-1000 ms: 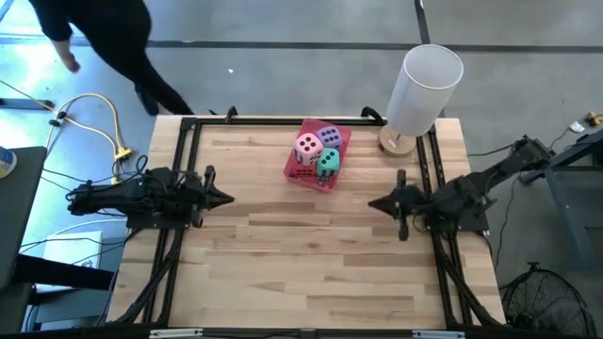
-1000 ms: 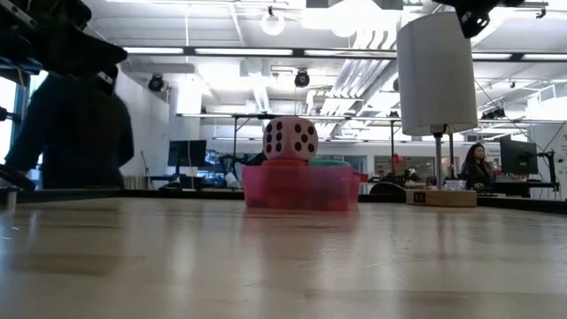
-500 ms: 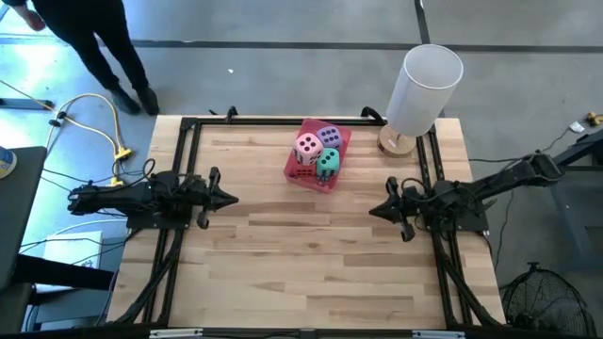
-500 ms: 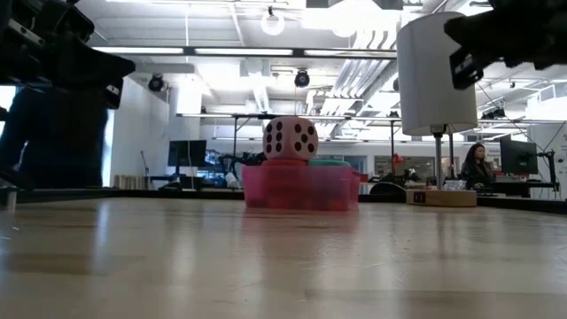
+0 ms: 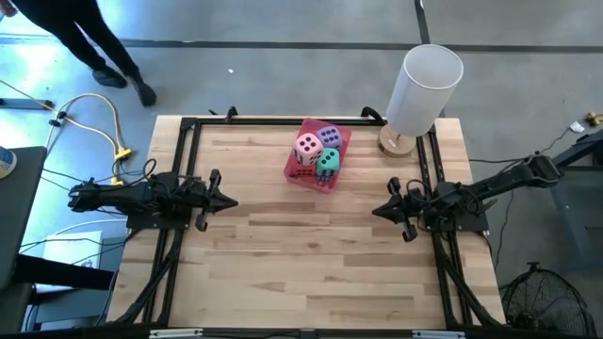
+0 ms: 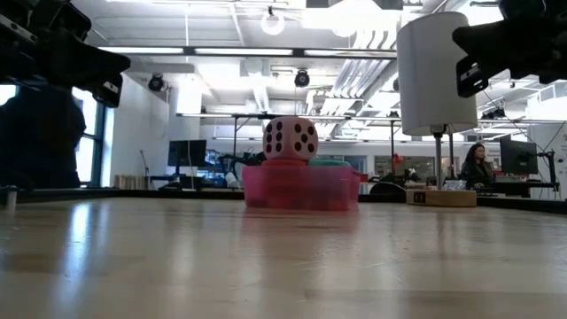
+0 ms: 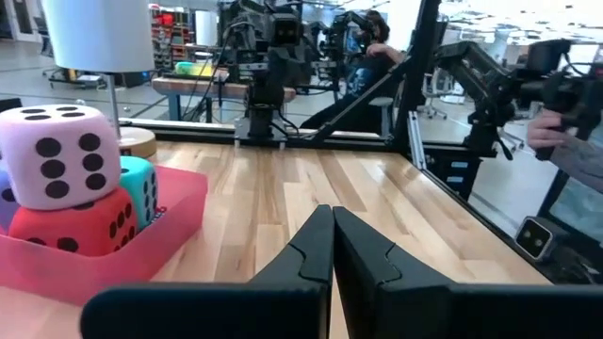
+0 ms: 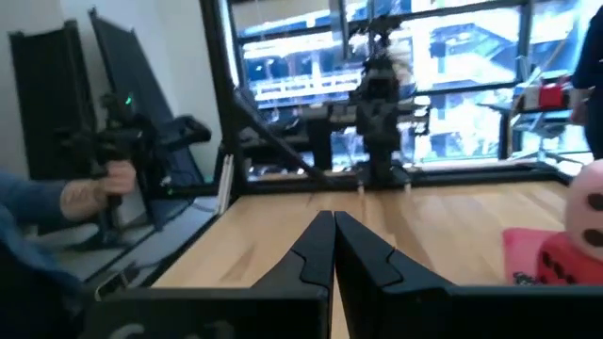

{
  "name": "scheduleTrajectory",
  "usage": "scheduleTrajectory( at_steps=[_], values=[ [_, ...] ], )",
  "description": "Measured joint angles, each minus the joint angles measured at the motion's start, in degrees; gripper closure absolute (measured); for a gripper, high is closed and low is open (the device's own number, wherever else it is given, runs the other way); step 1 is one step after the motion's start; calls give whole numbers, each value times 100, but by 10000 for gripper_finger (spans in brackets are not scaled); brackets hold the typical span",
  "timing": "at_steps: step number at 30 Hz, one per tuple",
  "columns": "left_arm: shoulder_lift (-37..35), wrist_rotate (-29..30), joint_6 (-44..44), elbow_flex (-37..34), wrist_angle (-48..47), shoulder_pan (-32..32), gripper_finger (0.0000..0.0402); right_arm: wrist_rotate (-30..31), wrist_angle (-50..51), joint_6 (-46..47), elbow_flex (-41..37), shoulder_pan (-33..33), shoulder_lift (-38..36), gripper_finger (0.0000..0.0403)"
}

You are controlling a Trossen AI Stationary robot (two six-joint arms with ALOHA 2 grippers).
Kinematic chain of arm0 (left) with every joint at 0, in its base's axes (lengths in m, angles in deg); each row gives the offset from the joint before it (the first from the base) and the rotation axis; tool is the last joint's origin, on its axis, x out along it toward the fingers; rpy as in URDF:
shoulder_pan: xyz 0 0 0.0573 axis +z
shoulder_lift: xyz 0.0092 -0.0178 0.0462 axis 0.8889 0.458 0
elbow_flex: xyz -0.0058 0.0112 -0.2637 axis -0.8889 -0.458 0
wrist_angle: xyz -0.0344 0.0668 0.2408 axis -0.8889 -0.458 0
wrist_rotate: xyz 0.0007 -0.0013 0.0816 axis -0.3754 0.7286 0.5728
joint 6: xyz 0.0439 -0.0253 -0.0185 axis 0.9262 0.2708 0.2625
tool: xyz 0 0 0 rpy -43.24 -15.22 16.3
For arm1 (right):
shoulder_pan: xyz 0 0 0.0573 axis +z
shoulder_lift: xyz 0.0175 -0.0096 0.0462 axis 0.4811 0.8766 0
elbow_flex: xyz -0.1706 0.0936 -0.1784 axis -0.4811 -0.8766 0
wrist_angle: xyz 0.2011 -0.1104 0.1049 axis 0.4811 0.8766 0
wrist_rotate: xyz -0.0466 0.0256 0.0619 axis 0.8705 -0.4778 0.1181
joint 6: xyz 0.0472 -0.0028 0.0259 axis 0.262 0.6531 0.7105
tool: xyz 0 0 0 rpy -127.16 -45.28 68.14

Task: Pick & Place Dice
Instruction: Return to Home Position

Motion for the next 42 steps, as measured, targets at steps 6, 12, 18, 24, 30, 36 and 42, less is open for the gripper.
scheduleTrajectory(
  at_steps=[6,12,18,24,30,36,42],
  values=[
    [54,3,177,-4,0,-84,401,395,1211,136,0,0,-1013,401],
    [80,38,103,-7,29,-82,401,417,2590,484,55,1,-2108,401],
    [80,52,31,-7,114,-82,401,396,3064,113,177,0,-3016,401],
    [80,215,-70,-9,325,-82,401,657,3218,-268,175,0,-3021,401],
    [80,213,183,-9,375,-64,401,737,3415,-115,116,0,-3018,401],
    [100,361,335,-9,340,12,401,472,3797,436,133,0,-2981,401],
    [131,361,479,-9,-66,151,401,863,3729,-34,133,-4,-2903,401]
  ],
)
